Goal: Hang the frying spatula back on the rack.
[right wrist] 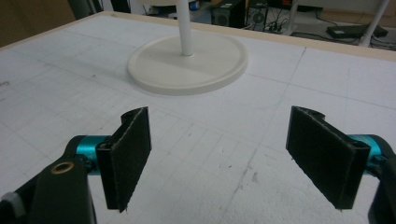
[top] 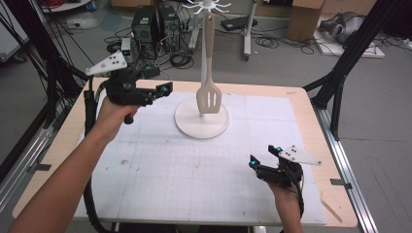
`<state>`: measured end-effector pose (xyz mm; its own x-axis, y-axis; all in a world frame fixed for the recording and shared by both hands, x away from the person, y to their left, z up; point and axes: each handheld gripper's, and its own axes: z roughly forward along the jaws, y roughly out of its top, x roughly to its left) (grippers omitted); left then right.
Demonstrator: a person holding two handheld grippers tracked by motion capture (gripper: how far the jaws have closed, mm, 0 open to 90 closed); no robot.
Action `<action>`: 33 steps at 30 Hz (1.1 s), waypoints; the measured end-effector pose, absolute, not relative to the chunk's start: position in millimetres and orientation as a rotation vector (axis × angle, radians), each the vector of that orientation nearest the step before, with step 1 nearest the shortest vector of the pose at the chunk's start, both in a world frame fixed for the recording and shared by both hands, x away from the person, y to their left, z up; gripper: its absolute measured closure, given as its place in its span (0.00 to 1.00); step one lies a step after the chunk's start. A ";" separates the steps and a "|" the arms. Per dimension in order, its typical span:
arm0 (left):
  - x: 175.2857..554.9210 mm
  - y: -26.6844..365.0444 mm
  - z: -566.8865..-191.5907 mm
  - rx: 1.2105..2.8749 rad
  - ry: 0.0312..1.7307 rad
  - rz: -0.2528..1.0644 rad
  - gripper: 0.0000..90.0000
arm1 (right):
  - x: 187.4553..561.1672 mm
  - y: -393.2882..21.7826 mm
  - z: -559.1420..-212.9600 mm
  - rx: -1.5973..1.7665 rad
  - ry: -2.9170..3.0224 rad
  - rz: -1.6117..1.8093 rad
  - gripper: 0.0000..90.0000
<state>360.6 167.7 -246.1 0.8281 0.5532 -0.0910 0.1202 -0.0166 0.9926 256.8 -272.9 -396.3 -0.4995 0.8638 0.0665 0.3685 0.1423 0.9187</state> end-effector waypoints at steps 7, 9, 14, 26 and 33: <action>334.0 187.8 -277.2 1.568 0.545 0.464 0.20 | 257.1 -272.8 -397.8 1.145 1.942 1.370 0.23; 326.0 193.1 -287.0 1.576 0.545 0.480 0.20 | 257.5 -273.4 -399.6 1.139 1.954 1.375 0.23; 307.8 209.2 -317.3 1.591 0.571 0.483 0.20 | 256.5 -274.8 -402.2 1.139 1.971 1.379 0.23; 267.5 244.4 -373.2 1.532 0.690 0.520 0.22 | 243.3 -274.1 -399.0 1.111 1.982 1.377 0.22; 258.9 254.0 -395.2 1.508 0.739 0.515 0.23 | 243.0 -272.7 -401.3 1.104 1.986 1.336 0.22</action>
<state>258.9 254.0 -395.2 0.6886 0.7158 -0.1156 0.1398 0.0253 0.9899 243.0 -272.7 -401.3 -0.5457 0.8373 0.0329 0.3464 0.1896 0.9187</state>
